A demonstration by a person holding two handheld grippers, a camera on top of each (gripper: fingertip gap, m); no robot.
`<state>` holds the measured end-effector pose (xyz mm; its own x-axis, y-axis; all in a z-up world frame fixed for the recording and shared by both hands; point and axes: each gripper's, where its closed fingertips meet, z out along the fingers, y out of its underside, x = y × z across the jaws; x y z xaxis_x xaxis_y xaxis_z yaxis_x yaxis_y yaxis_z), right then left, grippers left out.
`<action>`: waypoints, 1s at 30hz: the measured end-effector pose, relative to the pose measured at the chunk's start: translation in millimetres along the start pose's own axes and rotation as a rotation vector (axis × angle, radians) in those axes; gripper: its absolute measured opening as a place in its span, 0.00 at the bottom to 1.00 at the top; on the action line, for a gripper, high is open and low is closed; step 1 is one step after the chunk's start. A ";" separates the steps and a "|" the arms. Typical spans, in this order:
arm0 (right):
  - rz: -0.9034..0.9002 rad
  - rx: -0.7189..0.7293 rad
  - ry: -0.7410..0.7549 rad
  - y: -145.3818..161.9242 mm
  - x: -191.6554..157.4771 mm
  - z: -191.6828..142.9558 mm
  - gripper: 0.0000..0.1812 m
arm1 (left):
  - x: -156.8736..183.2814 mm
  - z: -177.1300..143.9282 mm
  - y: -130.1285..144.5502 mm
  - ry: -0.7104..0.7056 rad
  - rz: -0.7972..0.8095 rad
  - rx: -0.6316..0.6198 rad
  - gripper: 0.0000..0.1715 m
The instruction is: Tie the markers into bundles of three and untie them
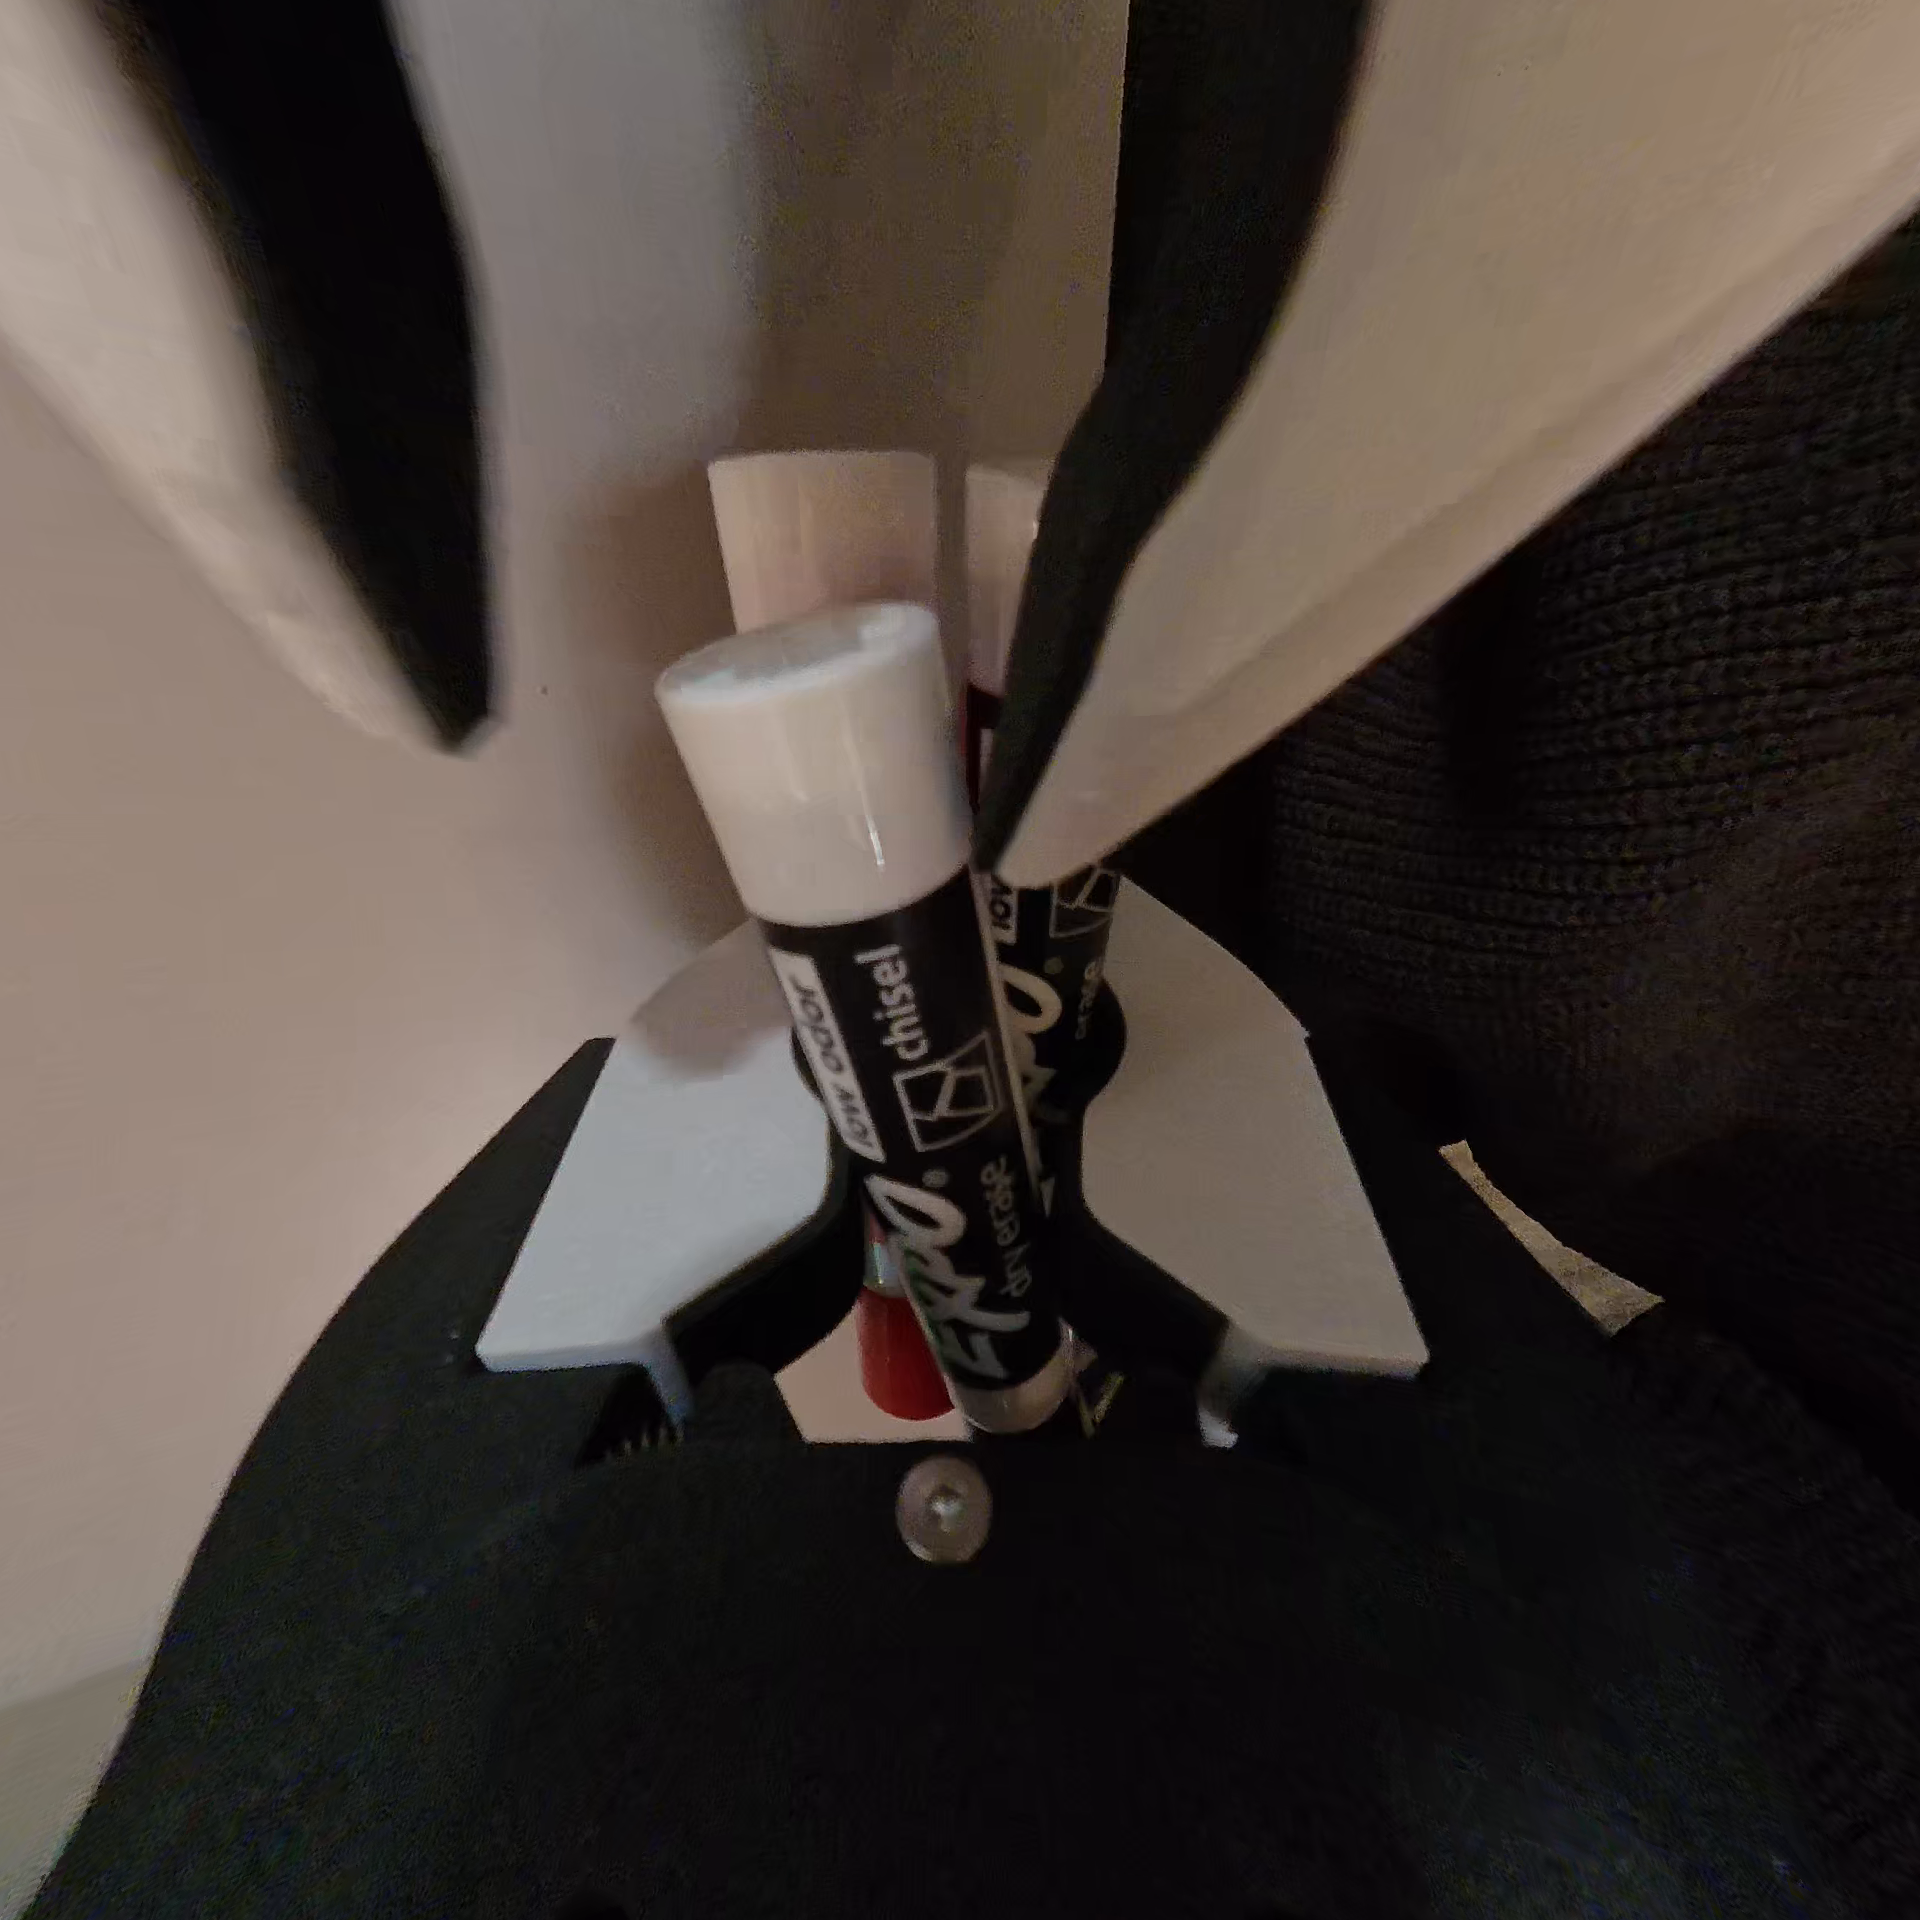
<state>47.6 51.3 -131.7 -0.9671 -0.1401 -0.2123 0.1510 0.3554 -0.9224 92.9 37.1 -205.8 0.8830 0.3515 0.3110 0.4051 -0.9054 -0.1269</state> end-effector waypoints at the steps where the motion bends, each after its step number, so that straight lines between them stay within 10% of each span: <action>1: -0.036 -0.022 -0.004 3.4 -3.5 2.2 0.15 | 0.2 -0.1 0.5 0.000 -0.007 0.009 0.26; 30: -0.203 -0.197 0.216 25.3 19.1 -9.5 0.20 | -17.4 -4.9 6.0 -0.058 -0.063 0.045 0.21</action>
<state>31.0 66.4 -156.1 -0.9975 -0.0351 0.0620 -0.0712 0.5147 -0.8544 78.8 24.4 -207.3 0.8671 0.4220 0.2647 0.4696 -0.8698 -0.1513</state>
